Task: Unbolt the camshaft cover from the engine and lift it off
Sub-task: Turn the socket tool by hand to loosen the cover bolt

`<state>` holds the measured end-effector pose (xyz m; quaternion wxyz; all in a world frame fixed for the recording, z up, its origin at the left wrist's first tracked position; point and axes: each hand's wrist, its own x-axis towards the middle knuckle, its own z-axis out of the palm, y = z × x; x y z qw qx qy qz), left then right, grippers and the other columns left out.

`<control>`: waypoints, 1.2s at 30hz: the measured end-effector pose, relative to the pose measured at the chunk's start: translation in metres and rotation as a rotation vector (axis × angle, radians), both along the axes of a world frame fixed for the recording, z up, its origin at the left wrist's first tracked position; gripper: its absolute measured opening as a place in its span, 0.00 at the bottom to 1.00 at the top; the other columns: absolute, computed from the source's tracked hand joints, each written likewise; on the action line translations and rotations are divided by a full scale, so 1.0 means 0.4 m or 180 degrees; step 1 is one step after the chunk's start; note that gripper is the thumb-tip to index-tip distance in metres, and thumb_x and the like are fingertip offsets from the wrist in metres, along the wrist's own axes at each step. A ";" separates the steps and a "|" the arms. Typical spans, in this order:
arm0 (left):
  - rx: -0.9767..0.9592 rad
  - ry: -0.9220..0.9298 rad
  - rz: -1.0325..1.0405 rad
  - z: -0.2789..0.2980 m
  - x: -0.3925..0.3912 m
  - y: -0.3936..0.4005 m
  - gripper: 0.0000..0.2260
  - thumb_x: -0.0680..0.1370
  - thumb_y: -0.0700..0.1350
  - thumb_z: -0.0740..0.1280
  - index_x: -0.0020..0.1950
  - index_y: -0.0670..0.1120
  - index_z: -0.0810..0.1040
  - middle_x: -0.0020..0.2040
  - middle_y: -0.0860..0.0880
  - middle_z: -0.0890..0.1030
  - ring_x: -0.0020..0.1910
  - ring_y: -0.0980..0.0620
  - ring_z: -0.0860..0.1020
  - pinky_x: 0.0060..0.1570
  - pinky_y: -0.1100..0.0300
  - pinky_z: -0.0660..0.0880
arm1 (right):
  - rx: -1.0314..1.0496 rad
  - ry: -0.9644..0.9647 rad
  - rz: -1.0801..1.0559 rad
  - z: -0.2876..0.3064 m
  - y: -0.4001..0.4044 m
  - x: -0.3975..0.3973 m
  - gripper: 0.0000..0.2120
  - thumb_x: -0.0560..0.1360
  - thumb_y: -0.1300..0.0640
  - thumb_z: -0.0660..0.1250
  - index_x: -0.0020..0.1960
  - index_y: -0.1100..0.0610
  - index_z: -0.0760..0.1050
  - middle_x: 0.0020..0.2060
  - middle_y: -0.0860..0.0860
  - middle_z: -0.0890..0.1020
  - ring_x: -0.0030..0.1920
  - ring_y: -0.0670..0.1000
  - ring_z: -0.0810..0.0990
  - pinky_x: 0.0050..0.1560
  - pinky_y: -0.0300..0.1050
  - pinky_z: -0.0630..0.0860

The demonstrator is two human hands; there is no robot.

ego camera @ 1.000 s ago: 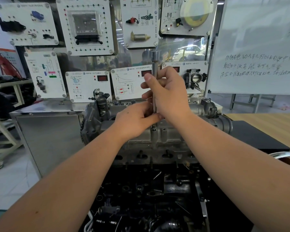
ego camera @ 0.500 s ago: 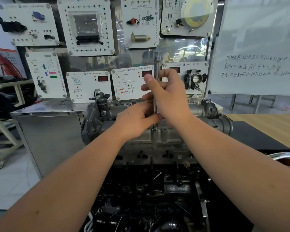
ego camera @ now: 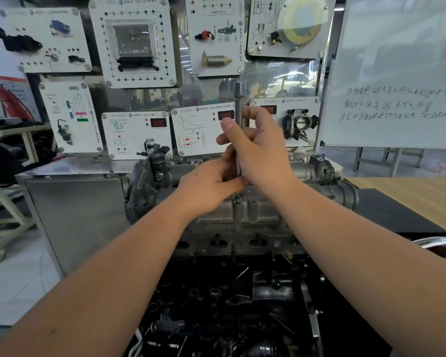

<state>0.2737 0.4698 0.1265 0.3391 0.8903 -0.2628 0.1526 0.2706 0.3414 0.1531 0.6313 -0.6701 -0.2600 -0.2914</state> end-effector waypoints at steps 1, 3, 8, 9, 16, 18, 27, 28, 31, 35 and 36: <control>-0.0015 0.0067 -0.0005 0.003 -0.004 0.000 0.26 0.72 0.65 0.65 0.53 0.44 0.80 0.44 0.41 0.84 0.46 0.42 0.82 0.55 0.36 0.76 | -0.0020 -0.0030 -0.0020 0.000 -0.001 0.000 0.05 0.81 0.53 0.67 0.51 0.46 0.71 0.37 0.49 0.86 0.31 0.49 0.82 0.33 0.44 0.78; -0.0107 0.0105 -0.0071 0.004 -0.005 0.000 0.24 0.72 0.64 0.65 0.54 0.46 0.81 0.46 0.41 0.84 0.48 0.41 0.82 0.56 0.36 0.76 | -0.0052 -0.0052 -0.0028 0.004 -0.003 -0.002 0.04 0.81 0.55 0.66 0.50 0.47 0.72 0.38 0.49 0.86 0.32 0.50 0.84 0.33 0.46 0.79; -0.0214 0.0202 -0.0224 -0.001 0.015 0.014 0.07 0.82 0.53 0.67 0.45 0.56 0.82 0.41 0.57 0.85 0.42 0.57 0.82 0.56 0.45 0.78 | -0.0141 -0.0025 0.0029 0.009 -0.005 -0.009 0.10 0.84 0.57 0.61 0.47 0.50 0.78 0.39 0.49 0.85 0.36 0.49 0.85 0.37 0.43 0.82; -0.0212 0.0203 -0.0250 -0.002 0.019 0.017 0.08 0.83 0.51 0.67 0.45 0.56 0.82 0.40 0.58 0.85 0.42 0.58 0.82 0.56 0.45 0.78 | -0.0128 -0.0013 0.0059 0.009 -0.003 -0.010 0.11 0.84 0.57 0.60 0.46 0.50 0.78 0.39 0.50 0.85 0.35 0.49 0.84 0.37 0.43 0.81; -0.0040 -0.0133 0.0017 -0.008 0.017 -0.004 0.21 0.73 0.63 0.64 0.45 0.45 0.77 0.33 0.52 0.74 0.34 0.51 0.73 0.44 0.42 0.75 | 0.0124 0.0034 -0.0090 0.009 -0.008 -0.005 0.06 0.80 0.54 0.69 0.51 0.52 0.72 0.39 0.51 0.86 0.32 0.51 0.85 0.33 0.49 0.81; 0.0090 -0.0124 0.0158 -0.007 0.016 -0.004 0.22 0.74 0.66 0.61 0.45 0.47 0.76 0.34 0.53 0.75 0.35 0.51 0.74 0.45 0.44 0.76 | 0.0030 0.0002 -0.0244 0.013 -0.018 -0.004 0.05 0.81 0.55 0.68 0.48 0.54 0.74 0.39 0.51 0.86 0.33 0.50 0.85 0.34 0.50 0.82; 0.0021 -0.0084 -0.0155 -0.015 0.031 0.014 0.11 0.82 0.53 0.67 0.40 0.59 0.76 0.34 0.65 0.80 0.35 0.63 0.77 0.44 0.53 0.74 | -0.0227 0.0138 0.0150 0.021 -0.005 -0.007 0.07 0.84 0.54 0.61 0.51 0.50 0.77 0.40 0.51 0.86 0.35 0.50 0.85 0.37 0.45 0.82; 0.0009 -0.0128 -0.0071 -0.018 0.034 0.011 0.12 0.82 0.54 0.68 0.38 0.59 0.75 0.31 0.65 0.78 0.32 0.62 0.75 0.42 0.53 0.72 | -0.0166 0.0148 0.0175 0.018 -0.007 -0.006 0.03 0.83 0.53 0.64 0.52 0.50 0.76 0.39 0.52 0.86 0.35 0.51 0.85 0.37 0.45 0.82; 0.0162 -0.0310 0.0247 -0.024 0.033 -0.001 0.15 0.79 0.63 0.67 0.37 0.56 0.72 0.30 0.60 0.75 0.31 0.60 0.72 0.38 0.54 0.68 | -0.0017 0.0134 0.0076 0.014 -0.017 -0.003 0.05 0.80 0.55 0.70 0.51 0.53 0.74 0.37 0.52 0.87 0.34 0.51 0.86 0.37 0.45 0.82; 0.0135 -0.0127 0.0237 -0.014 0.020 0.001 0.18 0.77 0.65 0.60 0.44 0.52 0.78 0.37 0.55 0.80 0.39 0.53 0.79 0.48 0.47 0.77 | -0.0082 0.0140 0.0039 0.016 -0.024 -0.003 0.07 0.82 0.57 0.66 0.47 0.59 0.79 0.38 0.52 0.86 0.36 0.50 0.86 0.36 0.42 0.82; 0.0024 0.0017 0.0104 -0.011 0.018 0.006 0.16 0.77 0.63 0.60 0.46 0.53 0.79 0.40 0.54 0.83 0.44 0.51 0.81 0.53 0.44 0.78 | -0.0141 0.0147 0.0057 0.016 -0.024 -0.004 0.08 0.82 0.57 0.65 0.48 0.60 0.80 0.38 0.52 0.86 0.36 0.50 0.86 0.36 0.42 0.82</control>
